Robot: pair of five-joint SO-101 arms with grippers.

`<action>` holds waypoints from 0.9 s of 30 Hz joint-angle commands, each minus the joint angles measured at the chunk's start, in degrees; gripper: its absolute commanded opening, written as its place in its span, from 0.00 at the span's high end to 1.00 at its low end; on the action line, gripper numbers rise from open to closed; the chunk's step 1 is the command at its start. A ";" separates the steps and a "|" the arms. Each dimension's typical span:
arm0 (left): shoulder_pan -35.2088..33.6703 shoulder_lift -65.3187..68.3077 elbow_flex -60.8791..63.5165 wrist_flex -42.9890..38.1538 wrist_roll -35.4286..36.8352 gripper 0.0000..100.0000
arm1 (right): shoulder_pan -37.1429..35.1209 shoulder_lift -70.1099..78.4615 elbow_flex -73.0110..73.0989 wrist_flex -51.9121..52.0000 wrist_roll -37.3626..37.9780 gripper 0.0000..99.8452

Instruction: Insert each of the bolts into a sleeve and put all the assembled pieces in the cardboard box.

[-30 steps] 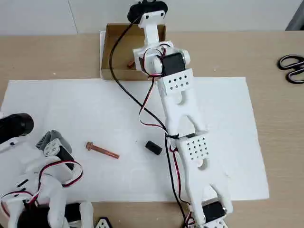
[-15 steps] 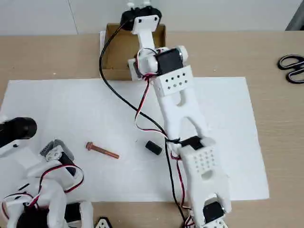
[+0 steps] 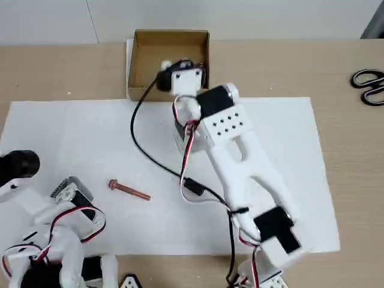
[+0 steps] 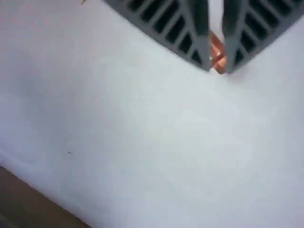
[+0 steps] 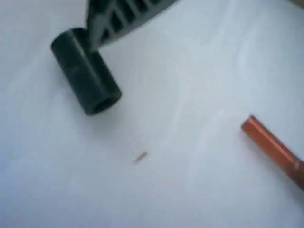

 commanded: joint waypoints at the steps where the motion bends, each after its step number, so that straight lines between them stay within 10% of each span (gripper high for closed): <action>1: 0.00 -0.26 -2.42 -0.09 0.35 0.99 | -0.92 -7.43 6.95 -0.40 4.57 0.79; 27: 0.00 -0.26 -2.33 -0.70 0.00 0.99 | -2.86 -10.33 33.23 -18.68 21.98 0.79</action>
